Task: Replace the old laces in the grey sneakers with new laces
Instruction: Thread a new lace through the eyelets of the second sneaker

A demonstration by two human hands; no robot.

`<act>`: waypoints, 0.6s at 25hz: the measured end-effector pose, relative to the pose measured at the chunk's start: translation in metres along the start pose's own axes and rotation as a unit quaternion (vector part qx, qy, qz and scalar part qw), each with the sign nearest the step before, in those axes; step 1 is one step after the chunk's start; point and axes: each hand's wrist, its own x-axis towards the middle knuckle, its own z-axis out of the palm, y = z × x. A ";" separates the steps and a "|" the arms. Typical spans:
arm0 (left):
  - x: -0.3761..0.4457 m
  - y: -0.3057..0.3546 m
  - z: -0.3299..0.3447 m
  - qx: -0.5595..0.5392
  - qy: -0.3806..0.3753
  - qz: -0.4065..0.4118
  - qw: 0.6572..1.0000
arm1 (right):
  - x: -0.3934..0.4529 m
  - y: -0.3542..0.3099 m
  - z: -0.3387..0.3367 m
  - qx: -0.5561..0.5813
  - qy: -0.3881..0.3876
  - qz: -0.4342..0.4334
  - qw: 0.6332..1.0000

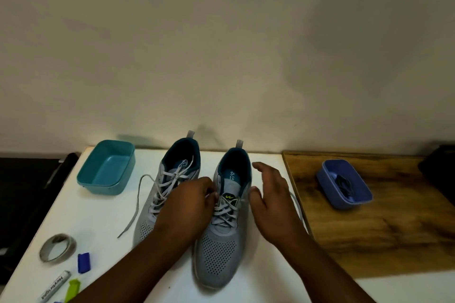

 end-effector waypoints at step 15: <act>0.003 0.003 0.002 0.006 -0.018 0.019 1.000 | 0.008 0.037 -0.005 0.037 0.025 0.107 0.993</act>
